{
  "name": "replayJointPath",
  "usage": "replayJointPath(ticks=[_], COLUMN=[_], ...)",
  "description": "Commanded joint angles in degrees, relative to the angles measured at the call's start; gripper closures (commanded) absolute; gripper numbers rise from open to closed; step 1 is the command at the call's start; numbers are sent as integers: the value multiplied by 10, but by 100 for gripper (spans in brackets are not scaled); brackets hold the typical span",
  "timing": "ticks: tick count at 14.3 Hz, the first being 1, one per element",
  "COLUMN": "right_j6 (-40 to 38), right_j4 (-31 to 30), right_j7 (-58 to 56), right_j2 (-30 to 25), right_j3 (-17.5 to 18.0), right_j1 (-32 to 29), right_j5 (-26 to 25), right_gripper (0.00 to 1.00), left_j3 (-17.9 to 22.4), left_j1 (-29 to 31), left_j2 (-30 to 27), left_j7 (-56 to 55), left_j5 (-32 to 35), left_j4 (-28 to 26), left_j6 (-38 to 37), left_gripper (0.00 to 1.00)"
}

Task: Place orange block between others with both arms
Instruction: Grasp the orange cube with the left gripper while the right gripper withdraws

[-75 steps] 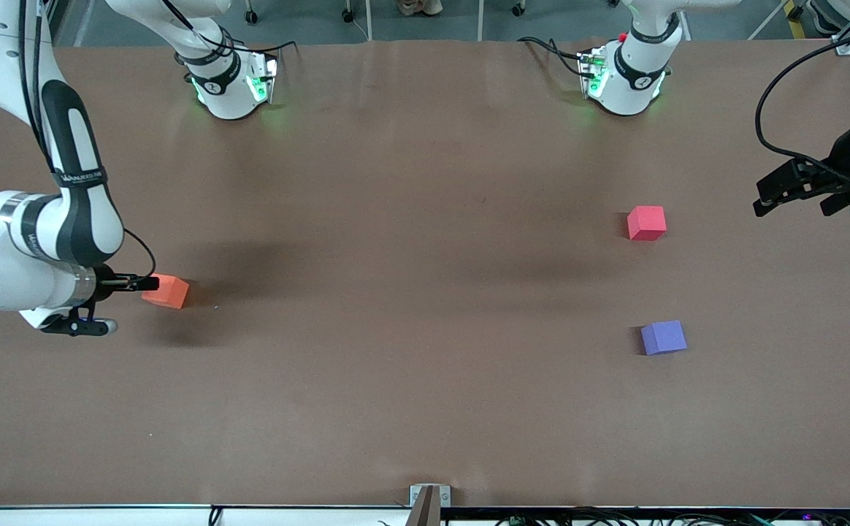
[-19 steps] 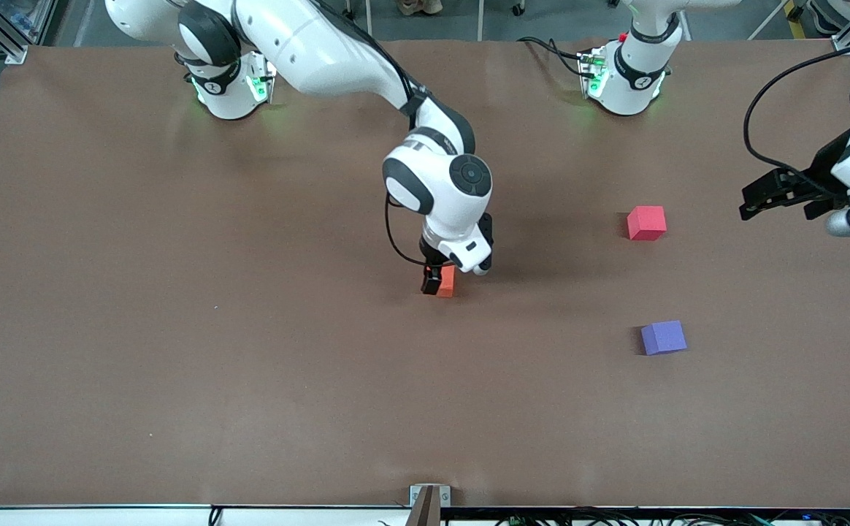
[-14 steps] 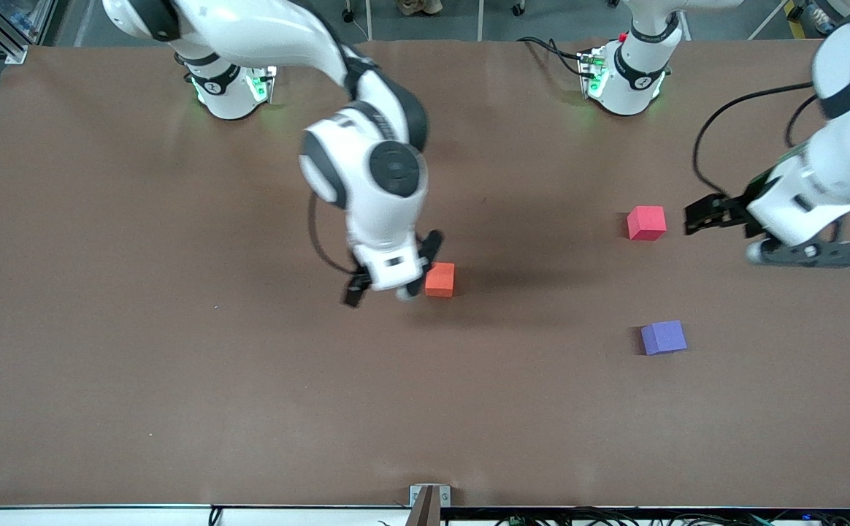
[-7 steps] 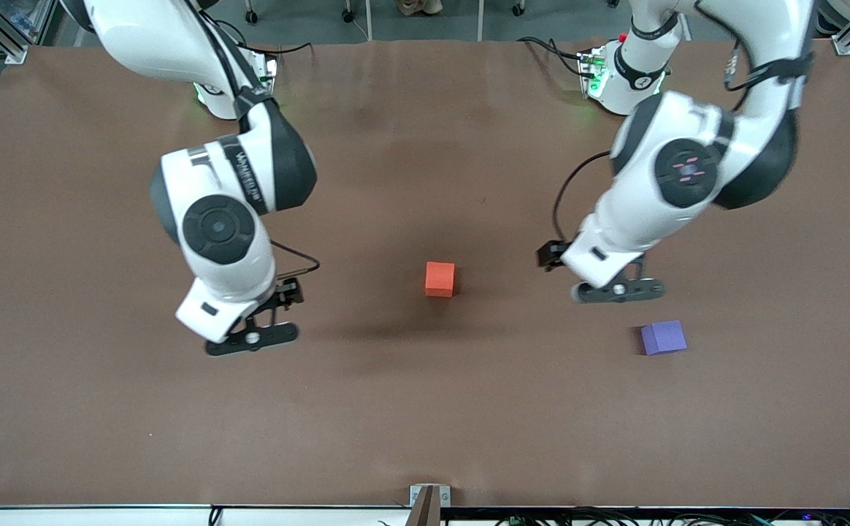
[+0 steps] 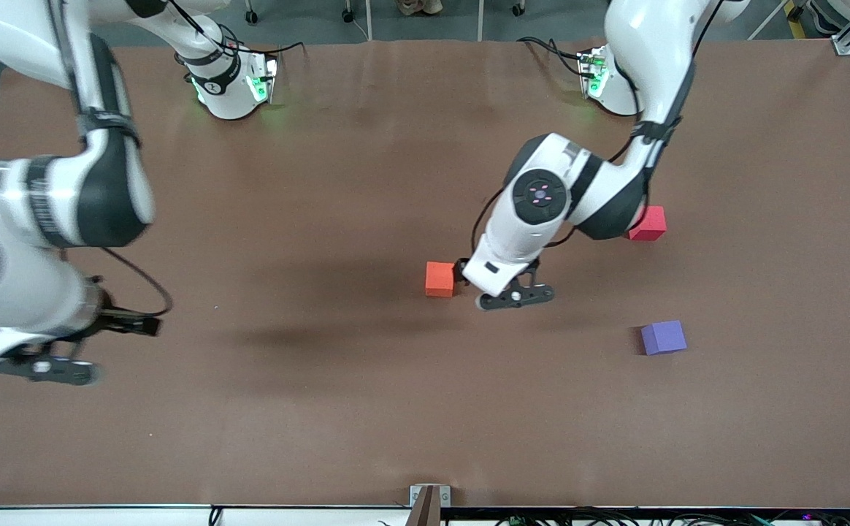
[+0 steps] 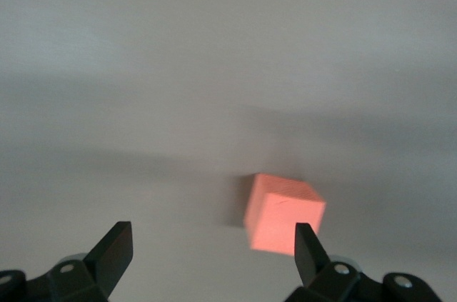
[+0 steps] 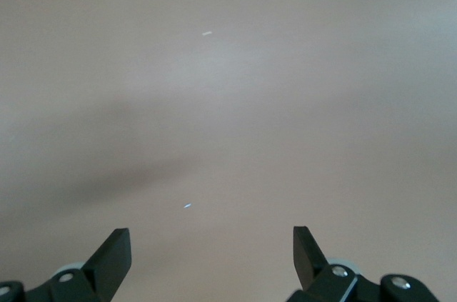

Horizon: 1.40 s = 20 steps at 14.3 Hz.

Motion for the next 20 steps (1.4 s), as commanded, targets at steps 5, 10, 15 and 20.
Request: replayJointPath(ticks=[5, 10, 15, 20], right_j6=[44, 39, 2, 10], right_j4=[-161, -190, -189, -202], right_j7=[-50, -90, -155, -162], right_j2=[-185, -244, -247, -253], right_j3=[13, -17, -28, -25], right_j1=[-90, -76, -80, -72], right_j5=[105, 112, 112, 110], right_gripper=[0, 0, 0, 0], left_j3=[12, 11, 12, 12], left_j1=[-57, -73, -83, -89], left_j2=[87, 106, 126, 138], left_j7=[-50, -51, -63, -111], left_j5=[40, 89, 108, 131], left_j4=[33, 31, 32, 32], left_j6=[93, 103, 110, 125], left_gripper=[0, 0, 0, 44])
